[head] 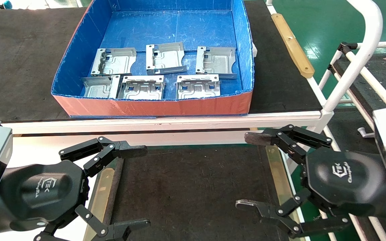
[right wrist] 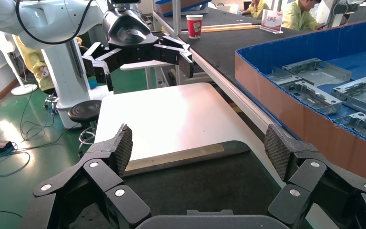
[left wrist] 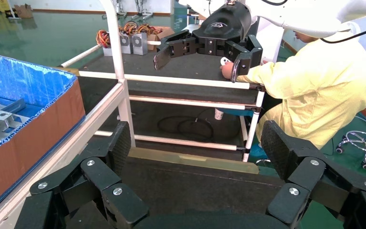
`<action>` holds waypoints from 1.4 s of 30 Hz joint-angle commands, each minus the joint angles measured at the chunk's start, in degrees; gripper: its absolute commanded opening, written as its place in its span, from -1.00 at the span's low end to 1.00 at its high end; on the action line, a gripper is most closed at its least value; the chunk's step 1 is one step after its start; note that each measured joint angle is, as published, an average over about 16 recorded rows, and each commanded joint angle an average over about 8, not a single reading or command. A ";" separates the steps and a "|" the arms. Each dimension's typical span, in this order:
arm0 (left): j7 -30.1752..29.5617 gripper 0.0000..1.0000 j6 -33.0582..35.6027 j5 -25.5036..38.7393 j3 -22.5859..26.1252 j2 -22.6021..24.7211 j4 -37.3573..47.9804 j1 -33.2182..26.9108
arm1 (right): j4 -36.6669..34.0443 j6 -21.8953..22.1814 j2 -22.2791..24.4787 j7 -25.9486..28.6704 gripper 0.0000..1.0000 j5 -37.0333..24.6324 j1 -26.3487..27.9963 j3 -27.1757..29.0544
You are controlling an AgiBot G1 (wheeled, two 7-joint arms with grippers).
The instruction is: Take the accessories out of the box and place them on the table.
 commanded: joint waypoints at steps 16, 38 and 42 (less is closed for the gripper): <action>-0.03 1.00 0.02 0.00 -0.02 -0.02 -0.02 0.00 | 0.00 0.00 0.00 0.00 1.00 0.00 0.00 0.00; 1.87 1.00 -8.38 11.33 3.96 9.62 15.32 -13.36 | 0.00 0.00 0.00 0.00 1.00 0.00 0.00 0.00; 3.54 1.00 -10.49 13.98 4.73 12.36 20.39 -17.45 | 0.00 0.00 0.00 0.00 1.00 0.00 0.00 0.00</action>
